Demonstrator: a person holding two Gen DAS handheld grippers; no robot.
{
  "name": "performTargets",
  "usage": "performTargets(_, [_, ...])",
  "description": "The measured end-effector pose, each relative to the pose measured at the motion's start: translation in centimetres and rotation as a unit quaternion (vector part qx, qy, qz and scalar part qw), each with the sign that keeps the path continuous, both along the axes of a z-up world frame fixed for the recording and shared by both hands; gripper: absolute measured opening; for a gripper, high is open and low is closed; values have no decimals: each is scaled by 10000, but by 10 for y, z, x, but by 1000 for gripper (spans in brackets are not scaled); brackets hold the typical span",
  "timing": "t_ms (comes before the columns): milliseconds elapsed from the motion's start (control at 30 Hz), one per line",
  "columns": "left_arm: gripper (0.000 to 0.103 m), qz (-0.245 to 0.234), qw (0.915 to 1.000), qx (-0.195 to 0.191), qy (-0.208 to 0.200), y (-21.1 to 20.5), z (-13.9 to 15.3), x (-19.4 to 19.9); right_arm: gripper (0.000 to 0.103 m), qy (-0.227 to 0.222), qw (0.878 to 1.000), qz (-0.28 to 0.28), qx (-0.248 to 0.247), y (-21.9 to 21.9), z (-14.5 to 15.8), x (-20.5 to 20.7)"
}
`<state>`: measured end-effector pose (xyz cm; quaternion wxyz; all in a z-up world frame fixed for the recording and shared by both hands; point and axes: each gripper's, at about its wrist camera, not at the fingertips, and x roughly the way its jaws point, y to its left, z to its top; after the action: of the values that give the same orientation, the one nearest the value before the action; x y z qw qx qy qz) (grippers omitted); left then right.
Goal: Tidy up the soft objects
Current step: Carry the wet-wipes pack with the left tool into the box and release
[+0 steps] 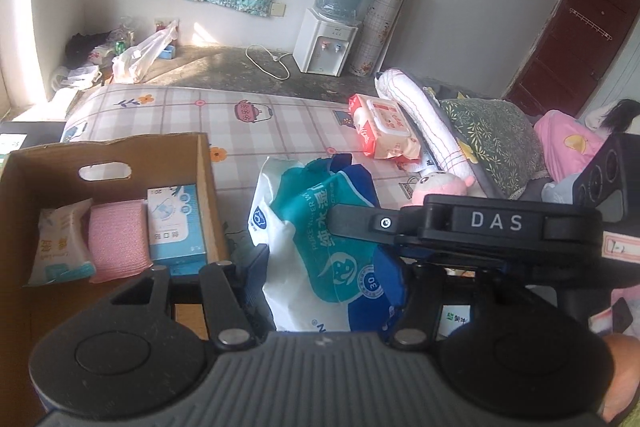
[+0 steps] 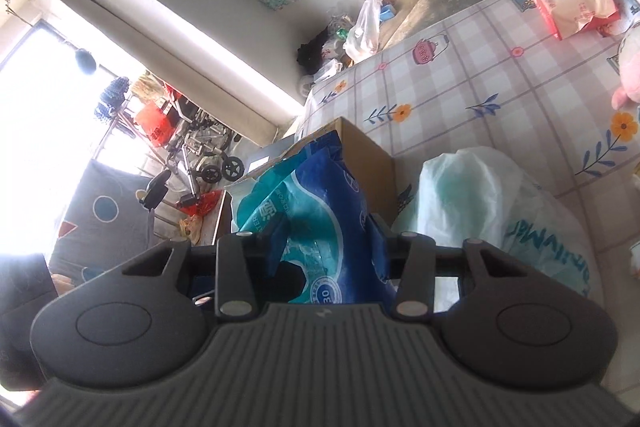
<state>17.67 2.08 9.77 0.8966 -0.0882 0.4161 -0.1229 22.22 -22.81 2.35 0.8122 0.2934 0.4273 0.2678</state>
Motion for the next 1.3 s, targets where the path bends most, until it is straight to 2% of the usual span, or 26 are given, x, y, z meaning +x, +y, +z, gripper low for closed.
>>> performTargets(233, [58, 613, 9977, 82, 281, 77, -15, -40, 44, 443, 9969, 641, 135, 86, -16, -23])
performTargets(333, [57, 766, 9956, 35, 531, 102, -30, -47, 44, 664, 9942, 840, 49, 117, -32, -30])
performTargets(467, [57, 749, 9929, -222, 896, 123, -53, -45, 47, 779, 9926, 887, -285, 137, -42, -39])
performTargets(567, [58, 729, 9882, -347, 1298, 129, -78, -32, 49, 735, 9932, 784, -455, 138, -44, -41])
performTargets(700, [61, 802, 9777, -455, 1886, 134, -118, -15, 49, 505, 9960, 649, -356, 120, -42, -38])
performTargets(767, [61, 935, 9734, -525, 2024, 139, -129, -13, 49, 352, 9972, 580, -314, 110, -36, -37])
performTargets(867, [62, 942, 9725, -531, 2061, 143, -134, -12, 49, 193, 9985, 471, -192, 92, -32, -39])
performTargets(1033, [65, 975, 9725, -240, 2102, 138, -139, -3, 49, 112, 9994, 340, -21, 68, -36, -45])
performTargets(1067, [64, 980, 9728, -188, 2091, 137, -141, 1, 49, 145, 9994, 324, 41, 63, -40, -47])
performTargets(1133, [53, 926, 9744, -59, 2048, 133, -146, 10, 49, 253, 9990, 309, 203, 54, -47, -49])
performTargets(1200, [46, 845, 9749, -59, 2059, 128, -151, 17, 49, 341, 9986, 262, 317, 47, -54, -50])
performTargets(1300, [48, 847, 9761, -3, 2002, 119, -151, 23, 49, 351, 9986, 131, 387, 34, -59, -54])
